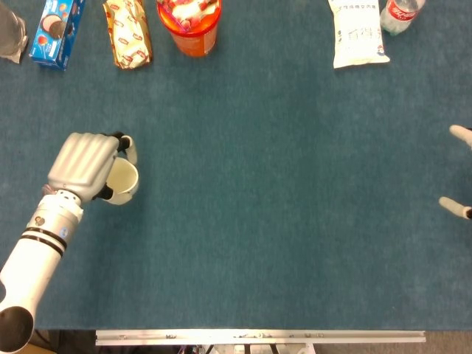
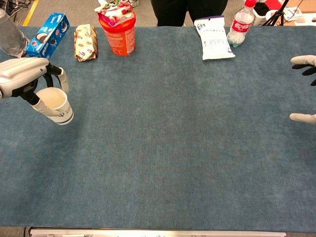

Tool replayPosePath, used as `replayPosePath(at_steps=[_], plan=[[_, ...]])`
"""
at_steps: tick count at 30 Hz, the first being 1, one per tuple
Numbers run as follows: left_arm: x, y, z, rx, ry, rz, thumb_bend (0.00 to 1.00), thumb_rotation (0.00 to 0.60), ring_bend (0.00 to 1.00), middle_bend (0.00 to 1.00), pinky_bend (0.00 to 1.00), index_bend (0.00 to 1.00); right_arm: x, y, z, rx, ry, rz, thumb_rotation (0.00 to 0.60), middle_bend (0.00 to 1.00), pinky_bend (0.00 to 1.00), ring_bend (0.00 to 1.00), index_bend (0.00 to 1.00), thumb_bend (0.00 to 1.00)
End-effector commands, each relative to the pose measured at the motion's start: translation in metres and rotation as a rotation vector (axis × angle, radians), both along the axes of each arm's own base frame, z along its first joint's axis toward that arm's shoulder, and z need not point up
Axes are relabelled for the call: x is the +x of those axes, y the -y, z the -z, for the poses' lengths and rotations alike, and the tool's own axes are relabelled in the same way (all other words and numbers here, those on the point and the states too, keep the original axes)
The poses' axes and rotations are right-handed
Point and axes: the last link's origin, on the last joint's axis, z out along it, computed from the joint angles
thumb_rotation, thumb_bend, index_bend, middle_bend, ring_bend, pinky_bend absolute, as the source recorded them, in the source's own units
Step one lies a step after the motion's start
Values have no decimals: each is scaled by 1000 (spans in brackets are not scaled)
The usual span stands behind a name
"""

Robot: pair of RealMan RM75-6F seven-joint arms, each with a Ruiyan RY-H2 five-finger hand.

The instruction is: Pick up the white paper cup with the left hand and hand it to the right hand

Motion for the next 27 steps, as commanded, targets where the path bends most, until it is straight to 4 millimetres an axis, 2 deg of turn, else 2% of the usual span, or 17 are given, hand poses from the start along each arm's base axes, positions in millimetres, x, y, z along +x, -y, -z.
replayPosePath(at_steps=[1, 9, 18, 27], plan=[[12, -1, -3, -6, 18, 17, 113, 600, 438, 382, 710, 472, 12, 5, 5, -1, 39, -36, 600, 215, 327, 231, 166, 0], [33, -4, -2, -23, 35, 59, 113, 600, 443, 383, 715, 473, 39, 17, 22, 20, 114, -115, 600, 215, 327, 230, 166, 0], [56, -13, 8, -44, 78, 95, 113, 600, 443, 383, 715, 473, 70, 25, 45, 67, 195, -176, 600, 215, 327, 230, 166, 0], [74, -21, 14, -50, 106, 132, 113, 600, 443, 383, 718, 473, 84, 28, 74, 97, 258, -181, 600, 193, 330, 229, 143, 0]])
